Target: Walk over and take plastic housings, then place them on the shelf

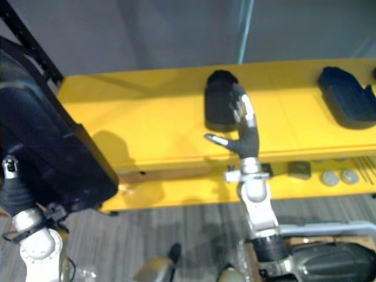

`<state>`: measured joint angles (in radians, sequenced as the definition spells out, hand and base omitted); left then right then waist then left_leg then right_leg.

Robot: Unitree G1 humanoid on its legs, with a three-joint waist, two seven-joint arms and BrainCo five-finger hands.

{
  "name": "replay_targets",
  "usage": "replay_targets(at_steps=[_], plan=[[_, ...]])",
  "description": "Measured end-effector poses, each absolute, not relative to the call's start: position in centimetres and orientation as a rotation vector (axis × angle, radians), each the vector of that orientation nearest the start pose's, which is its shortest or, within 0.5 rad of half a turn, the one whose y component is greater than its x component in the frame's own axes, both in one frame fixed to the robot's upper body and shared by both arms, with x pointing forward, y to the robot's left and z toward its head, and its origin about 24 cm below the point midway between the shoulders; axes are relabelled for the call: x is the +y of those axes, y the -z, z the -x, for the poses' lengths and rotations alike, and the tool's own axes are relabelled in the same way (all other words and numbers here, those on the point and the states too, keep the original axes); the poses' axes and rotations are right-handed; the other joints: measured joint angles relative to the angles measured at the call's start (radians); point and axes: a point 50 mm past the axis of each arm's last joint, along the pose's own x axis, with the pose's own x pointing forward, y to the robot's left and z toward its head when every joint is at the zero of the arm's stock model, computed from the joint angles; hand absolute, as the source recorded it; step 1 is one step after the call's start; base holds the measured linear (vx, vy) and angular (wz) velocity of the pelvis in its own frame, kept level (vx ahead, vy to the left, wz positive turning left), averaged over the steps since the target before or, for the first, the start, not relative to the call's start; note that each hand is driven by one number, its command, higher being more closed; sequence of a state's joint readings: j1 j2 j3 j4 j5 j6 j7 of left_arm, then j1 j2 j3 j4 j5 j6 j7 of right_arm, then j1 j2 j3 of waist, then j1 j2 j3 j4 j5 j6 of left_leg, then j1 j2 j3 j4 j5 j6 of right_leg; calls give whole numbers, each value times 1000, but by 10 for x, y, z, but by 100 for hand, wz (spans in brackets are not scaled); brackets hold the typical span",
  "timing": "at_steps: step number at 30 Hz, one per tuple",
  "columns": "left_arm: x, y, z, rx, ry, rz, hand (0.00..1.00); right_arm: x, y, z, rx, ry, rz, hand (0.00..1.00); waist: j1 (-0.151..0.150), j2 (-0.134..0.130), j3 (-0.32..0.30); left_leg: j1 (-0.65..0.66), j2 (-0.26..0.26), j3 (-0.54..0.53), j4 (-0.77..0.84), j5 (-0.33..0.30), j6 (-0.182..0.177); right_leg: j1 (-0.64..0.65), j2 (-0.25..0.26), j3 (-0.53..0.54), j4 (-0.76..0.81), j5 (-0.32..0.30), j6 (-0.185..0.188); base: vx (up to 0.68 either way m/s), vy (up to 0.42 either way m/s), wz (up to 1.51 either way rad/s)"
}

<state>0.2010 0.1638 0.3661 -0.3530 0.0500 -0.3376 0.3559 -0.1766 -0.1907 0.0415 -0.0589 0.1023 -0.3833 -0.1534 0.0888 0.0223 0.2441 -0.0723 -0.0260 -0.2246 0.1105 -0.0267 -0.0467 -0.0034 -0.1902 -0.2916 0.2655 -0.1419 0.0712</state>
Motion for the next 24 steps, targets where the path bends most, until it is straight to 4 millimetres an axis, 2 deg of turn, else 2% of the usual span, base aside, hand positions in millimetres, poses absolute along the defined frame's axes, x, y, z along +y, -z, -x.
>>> replay_targets(at_steps=[1,3,5,6,7,9,13,18,21,24], plan=[[267,-131,-181,-554,-635,-307,100,-175,-130,-264,-585,76,37,0,-18,0,-1,3,15,60,1,2,-1,-3,0,17,-6,7,10,-26,72,-36],[275,-128,-188,-502,-612,-343,100,-187,-124,-257,-554,109,66,0,-25,1,-4,1,17,114,1,6,-7,-35,0,68,-13,22,20,-12,83,-62],[293,-119,-207,-396,-614,-391,100,-200,-122,-243,-543,119,109,0,-57,6,-8,3,21,170,-3,6,-6,-64,1,122,-19,47,36,6,70,-70],[297,-117,-212,-367,-619,-394,100,-202,-123,-239,-549,111,113,0,-65,6,-9,4,22,184,-4,6,-6,-70,2,136,-20,51,36,0,59,-60],[307,-113,-220,-316,-634,-389,100,-203,-127,-231,-563,94,117,0,-91,6,-9,7,24,206,-9,5,-5,-77,4,159,-29,61,39,0,45,-48],[318,-111,-234,-265,-663,-387,100,-203,-130,-223,-573,67,125,0,-113,5,-9,21,29,242,-22,5,-5,-85,11,191,-41,76,39,-8,43,-59],[340,-118,-255,-182,-752,-398,100,-197,-131,-216,-560,-30,110,0,-157,5,-10,41,40,291,-53,5,-5,-99,25,238,-48,78,33,-16,8,-38],[352,-135,-266,-185,-799,-355,100,-189,-135,-214,-575,-90,112,0,-160,8,-11,55,50,318,-79,18,-12,-122,35,263,-36,83,35,35,-20,-15],[356,-135,-274,-137,-815,-277,100,-188,-143,-215,-603,-103,119,0,-160,15,-15,51,50,323,-82,19,-14,-135,34,266,-29,81,33,54,-9,-1],[367,-128,-282,-15,-846,-228,100,-185,-151,-218,-629,-116,116,0,-173,18,-14,51,51,325,-86,22,-16,-139,33,267,-25,78,31,7,-2,-1]])
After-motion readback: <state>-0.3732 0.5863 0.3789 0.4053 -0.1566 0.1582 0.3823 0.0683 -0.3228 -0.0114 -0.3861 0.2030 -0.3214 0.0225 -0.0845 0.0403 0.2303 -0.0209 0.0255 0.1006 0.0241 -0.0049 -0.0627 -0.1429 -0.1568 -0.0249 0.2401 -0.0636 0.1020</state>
